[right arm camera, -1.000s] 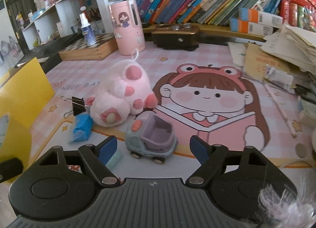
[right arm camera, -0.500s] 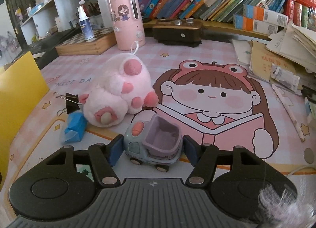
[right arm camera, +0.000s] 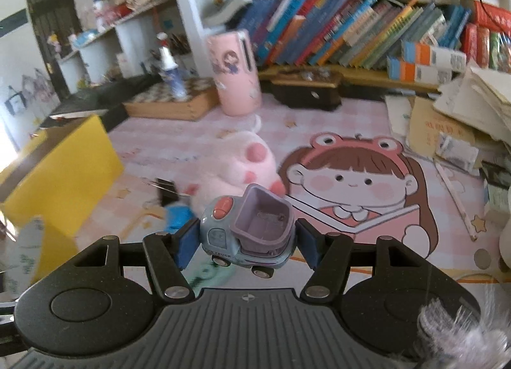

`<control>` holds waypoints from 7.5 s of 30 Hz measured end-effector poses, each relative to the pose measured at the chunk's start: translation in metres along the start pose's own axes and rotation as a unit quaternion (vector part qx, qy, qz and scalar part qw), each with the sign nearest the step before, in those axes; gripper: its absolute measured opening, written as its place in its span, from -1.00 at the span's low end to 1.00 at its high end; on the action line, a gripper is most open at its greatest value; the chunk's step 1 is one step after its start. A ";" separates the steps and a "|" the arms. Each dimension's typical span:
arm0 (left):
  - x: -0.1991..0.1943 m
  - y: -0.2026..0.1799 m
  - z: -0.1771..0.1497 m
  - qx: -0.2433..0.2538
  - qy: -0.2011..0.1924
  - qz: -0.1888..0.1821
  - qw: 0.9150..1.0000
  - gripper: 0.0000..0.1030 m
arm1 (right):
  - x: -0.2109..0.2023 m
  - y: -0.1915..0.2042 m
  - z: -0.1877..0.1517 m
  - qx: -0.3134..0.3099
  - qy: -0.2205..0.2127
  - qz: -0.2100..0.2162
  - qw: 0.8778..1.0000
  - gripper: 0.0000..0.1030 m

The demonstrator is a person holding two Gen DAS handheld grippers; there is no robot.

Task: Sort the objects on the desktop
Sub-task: 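Grasp the grey toy car with the right tool while the left tool lifts the tape, then carry the tape roll in the left tool and toy car in the right tool over the yellow box, then open the left tool to drop the tape while the right tool lowers the car into the box, then withdraw both open tools up out of the yellow box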

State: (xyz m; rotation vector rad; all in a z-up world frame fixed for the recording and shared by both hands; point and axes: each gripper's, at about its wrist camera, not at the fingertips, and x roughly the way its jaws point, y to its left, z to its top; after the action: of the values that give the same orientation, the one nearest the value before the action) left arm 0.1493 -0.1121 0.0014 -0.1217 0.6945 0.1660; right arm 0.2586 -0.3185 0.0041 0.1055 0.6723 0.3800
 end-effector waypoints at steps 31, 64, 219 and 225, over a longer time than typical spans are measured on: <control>-0.053 0.142 -0.029 0.006 -0.005 -0.087 0.996 0.61 | -0.083 0.177 -0.087 -0.047 -0.011 -0.026 0.999 0.20; -0.095 0.263 -0.063 -0.018 -0.006 -0.052 0.998 0.61 | -0.084 0.310 -0.143 -0.077 0.029 0.026 0.996 0.20; -0.012 0.233 0.056 -0.009 -0.072 0.021 0.997 0.75 | -0.008 0.216 0.028 -0.059 -0.077 -0.028 0.995 0.32; -0.034 0.240 0.030 0.001 -0.060 0.018 0.998 0.75 | -0.030 0.233 -0.013 -0.046 -0.069 -0.043 0.996 0.33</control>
State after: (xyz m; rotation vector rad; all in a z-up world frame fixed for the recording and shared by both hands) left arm 0.0963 0.1246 0.0320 -0.0957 0.5773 0.2061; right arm 0.1565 -0.1145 0.0622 0.0155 0.5208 0.3168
